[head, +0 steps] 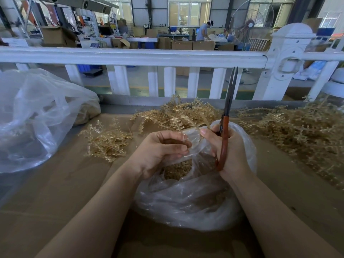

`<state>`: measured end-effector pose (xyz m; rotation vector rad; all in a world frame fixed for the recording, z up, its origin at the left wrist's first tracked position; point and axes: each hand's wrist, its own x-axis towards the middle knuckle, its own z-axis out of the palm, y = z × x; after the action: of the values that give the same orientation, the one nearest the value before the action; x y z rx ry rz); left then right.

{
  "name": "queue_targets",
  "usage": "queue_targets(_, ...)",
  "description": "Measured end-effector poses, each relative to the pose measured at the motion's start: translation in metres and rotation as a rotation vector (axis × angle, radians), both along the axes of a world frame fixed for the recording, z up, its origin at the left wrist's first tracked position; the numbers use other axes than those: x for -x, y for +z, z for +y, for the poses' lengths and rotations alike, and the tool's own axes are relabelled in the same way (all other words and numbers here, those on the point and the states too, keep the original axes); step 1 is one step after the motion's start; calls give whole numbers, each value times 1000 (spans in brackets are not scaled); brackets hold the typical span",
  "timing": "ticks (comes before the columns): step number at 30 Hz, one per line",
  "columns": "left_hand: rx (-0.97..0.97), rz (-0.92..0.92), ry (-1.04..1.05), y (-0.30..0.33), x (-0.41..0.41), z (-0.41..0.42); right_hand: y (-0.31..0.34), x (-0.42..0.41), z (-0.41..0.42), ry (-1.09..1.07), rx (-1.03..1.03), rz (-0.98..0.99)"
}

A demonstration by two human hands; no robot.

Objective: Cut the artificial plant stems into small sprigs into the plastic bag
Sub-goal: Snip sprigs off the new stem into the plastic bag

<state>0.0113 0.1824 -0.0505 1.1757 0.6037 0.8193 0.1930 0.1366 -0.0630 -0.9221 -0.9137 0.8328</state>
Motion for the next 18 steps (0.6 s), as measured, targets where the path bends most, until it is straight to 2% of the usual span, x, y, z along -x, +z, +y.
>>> queue_targets(7, 90, -222, 114, 1, 1, 5, 1, 3, -3, -90, 45, -203)
queue_targets(11, 167, -223, 134, 2, 2, 7, -2, 6, -5, -215, 68, -372)
queue_targets(18, 226, -249, 226, 1, 1, 9, -6, 10, -6, -228, 14, -555)
